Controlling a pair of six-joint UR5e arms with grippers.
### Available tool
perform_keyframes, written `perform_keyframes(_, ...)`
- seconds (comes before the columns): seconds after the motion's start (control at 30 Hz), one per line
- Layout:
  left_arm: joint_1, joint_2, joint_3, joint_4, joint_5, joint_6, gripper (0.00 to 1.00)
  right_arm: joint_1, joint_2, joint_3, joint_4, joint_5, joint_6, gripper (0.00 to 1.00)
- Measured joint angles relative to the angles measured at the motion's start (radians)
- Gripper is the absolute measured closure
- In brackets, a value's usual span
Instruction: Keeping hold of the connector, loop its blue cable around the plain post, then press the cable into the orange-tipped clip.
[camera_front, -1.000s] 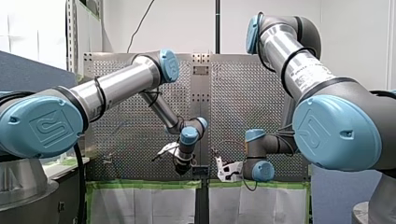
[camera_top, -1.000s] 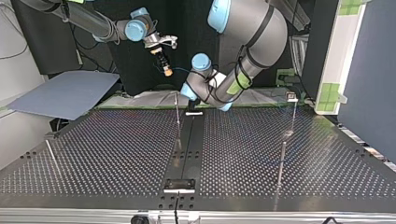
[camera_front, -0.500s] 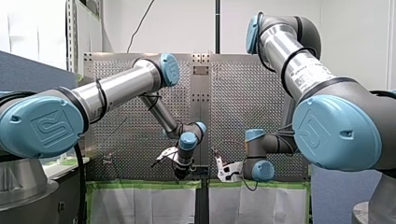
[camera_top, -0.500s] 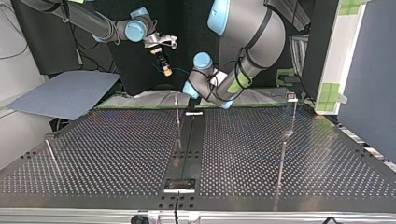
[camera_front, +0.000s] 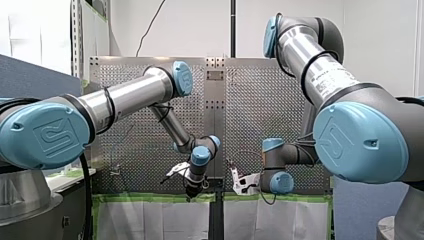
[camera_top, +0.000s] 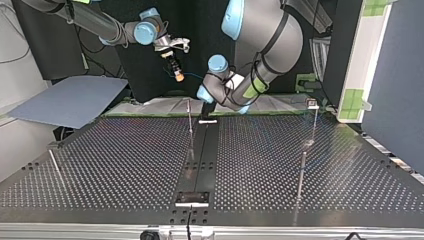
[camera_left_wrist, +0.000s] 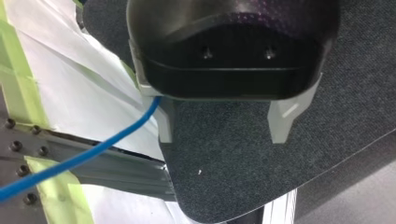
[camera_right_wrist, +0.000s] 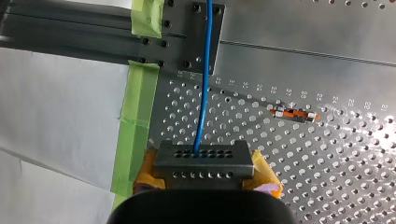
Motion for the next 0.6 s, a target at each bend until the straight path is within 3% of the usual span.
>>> perform_keyframes(0.5,0.007,-0.006,-0.027,0.06,0.014,-0.034,0.0,-0.001,0.0,-0.001,0.0,0.0,0.0,1.0)
perform_keyframes(0.57,0.007,-0.006,-0.028,0.06,0.016,-0.038,0.05,-0.001,0.0,-0.002,0.0,0.0,0.0,1.0)
perform_keyframes(0.6,0.006,-0.005,-0.029,0.061,0.016,-0.04,0.18,-0.001,0.0,-0.002,0.0,0.0,0.0,1.0)
